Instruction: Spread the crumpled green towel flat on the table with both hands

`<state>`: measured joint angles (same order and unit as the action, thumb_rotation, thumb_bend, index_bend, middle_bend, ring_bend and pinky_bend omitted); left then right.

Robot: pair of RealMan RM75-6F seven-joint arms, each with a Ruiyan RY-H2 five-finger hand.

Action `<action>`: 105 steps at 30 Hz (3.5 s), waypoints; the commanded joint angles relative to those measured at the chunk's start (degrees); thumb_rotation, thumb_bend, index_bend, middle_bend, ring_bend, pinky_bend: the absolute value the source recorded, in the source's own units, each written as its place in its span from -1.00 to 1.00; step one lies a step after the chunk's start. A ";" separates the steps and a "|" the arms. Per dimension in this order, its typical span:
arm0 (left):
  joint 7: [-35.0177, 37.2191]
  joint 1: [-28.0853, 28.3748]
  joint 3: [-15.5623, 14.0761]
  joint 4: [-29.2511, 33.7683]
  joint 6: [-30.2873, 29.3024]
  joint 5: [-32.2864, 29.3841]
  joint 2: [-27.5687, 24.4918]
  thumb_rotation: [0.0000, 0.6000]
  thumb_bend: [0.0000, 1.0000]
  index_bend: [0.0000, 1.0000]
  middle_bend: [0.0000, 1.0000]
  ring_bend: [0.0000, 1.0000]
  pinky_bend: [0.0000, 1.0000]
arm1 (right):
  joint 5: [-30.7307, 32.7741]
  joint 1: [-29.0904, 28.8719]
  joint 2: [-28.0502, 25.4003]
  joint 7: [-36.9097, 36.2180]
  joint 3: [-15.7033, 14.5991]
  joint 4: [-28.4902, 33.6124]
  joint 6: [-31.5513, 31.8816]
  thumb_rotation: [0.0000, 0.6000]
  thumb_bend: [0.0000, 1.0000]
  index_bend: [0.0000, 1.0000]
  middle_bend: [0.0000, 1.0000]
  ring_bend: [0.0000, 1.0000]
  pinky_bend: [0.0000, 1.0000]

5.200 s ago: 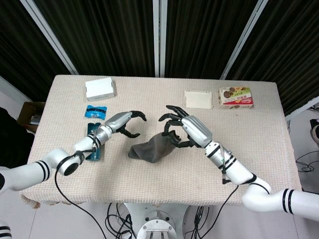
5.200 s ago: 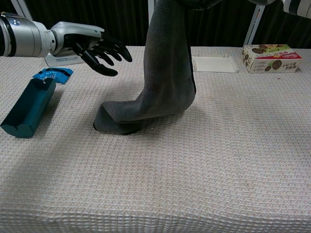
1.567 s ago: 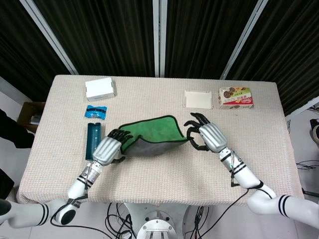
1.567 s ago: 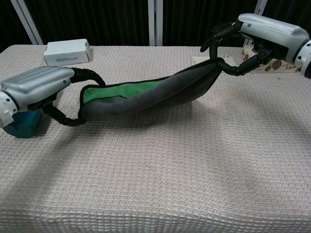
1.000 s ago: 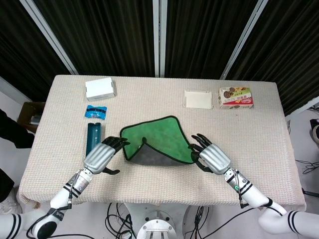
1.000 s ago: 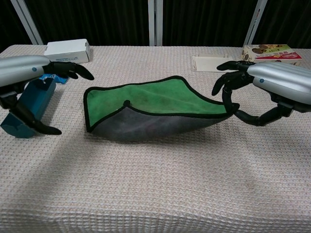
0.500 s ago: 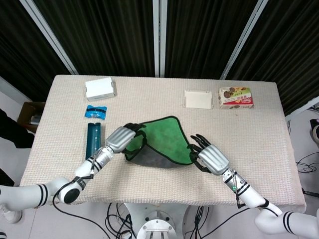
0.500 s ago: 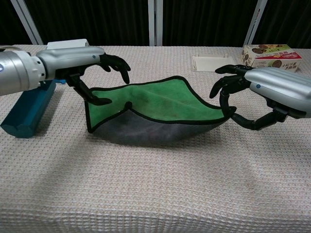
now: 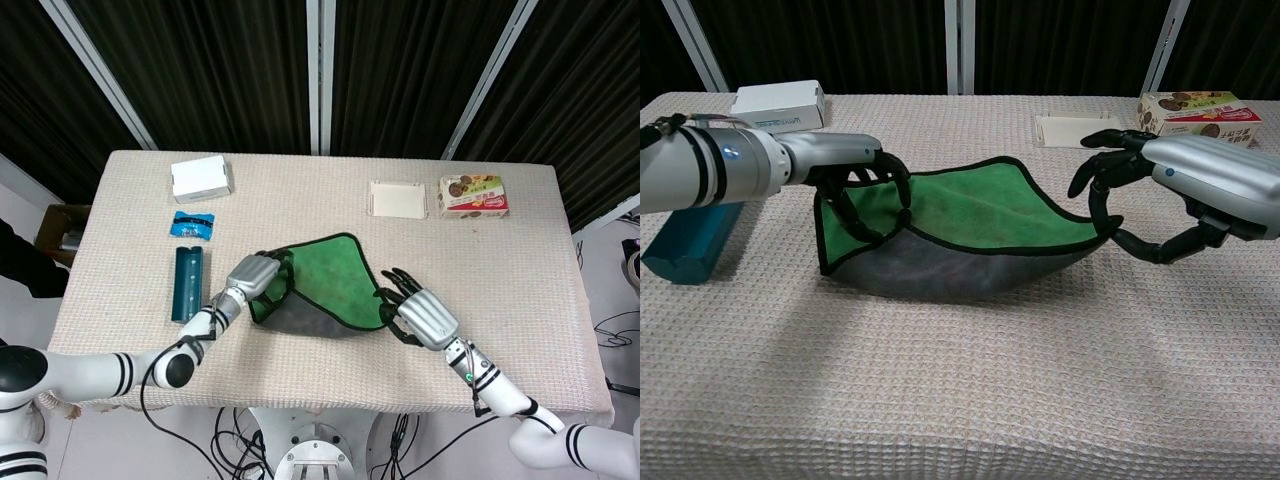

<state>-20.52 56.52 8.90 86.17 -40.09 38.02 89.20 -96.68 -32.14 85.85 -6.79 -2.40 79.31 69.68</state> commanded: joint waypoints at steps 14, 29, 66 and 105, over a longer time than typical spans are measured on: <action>-1.48 1.78 -2.90 0.08 -3.84 1.49 2.49 1.00 -0.50 -0.26 -0.85 -0.79 -0.73 | 0.28 0.24 0.07 -1.12 0.44 0.30 -0.28 1.00 -0.20 0.36 -0.50 -1.00 -1.00; -3.37 -1.66 -5.58 1.17 -10.65 8.82 4.91 1.00 -0.03 0.22 -0.65 -0.79 -0.73 | 0.96 0.75 -0.33 -2.78 0.90 0.69 -0.06 1.00 -0.20 0.36 -0.50 -1.00 -1.00; 5.80 -22.54 -18.56 15.84 -24.65 39.16 -4.24 1.00 0.13 0.22 -0.61 -0.79 -0.73 | -6.29 2.24 1.86 6.27 -3.55 -4.63 2.05 1.00 -0.20 0.34 -0.50 -1.00 -1.00; -0.88 -30.05 -14.64 23.90 -32.30 44.38 -11.67 1.00 -0.37 -0.54 -0.77 -0.79 -0.73 | 0.70 2.20 -6.66 15.52 0.81 7.46 -2.94 1.00 0.02 -0.96 -0.70 -1.00 -1.00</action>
<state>-21.90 27.83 -7.16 109.25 -70.02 81.64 78.94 -99.61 -28.32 80.07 10.81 -4.02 85.58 69.94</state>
